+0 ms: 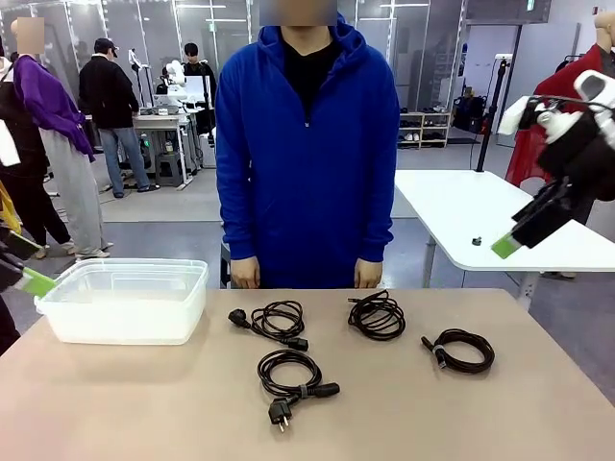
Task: Organize and store the cables.
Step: Place the Power Cable into the Organizing box.
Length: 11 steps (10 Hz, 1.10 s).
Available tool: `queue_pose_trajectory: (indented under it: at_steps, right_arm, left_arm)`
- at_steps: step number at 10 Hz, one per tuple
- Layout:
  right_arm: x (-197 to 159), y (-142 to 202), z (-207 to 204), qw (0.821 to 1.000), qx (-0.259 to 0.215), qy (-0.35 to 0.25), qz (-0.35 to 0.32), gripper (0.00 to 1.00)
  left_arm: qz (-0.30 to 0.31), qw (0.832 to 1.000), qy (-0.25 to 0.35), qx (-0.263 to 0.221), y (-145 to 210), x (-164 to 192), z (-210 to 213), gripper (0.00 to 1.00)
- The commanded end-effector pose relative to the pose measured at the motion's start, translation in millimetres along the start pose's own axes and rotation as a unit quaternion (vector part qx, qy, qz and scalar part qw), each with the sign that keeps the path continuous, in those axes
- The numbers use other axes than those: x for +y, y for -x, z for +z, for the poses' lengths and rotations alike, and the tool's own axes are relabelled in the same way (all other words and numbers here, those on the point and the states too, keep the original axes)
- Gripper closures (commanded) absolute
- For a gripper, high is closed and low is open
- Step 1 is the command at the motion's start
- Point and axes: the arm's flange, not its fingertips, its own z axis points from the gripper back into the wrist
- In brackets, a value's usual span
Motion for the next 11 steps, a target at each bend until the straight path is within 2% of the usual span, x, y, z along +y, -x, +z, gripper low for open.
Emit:
queue_pose_trajectory:
  at_steps: [1,3,8,11]
  right_arm:
    - [-2,28,12,1.000,-0.006,0.008,-0.009,0.00]
    - [-6,47,16,0.999,-0.004,0.017,-0.031,0.00]
    - [-1,70,11,0.998,0.013,0.022,-0.054,0.00]
    - [-8,120,24,0.995,-0.011,0.019,-0.102,0.00]
  left_arm:
    - [0.010,1.000,0.003,0.018,1,16,8,0.00]
    - [0.026,0.999,-0.007,0.028,-5,21,12,0.00]
    - [0.080,0.996,-0.030,0.023,-16,22,22,0.00]
    - [0.091,0.994,-0.052,0.038,-24,20,28,0.00]
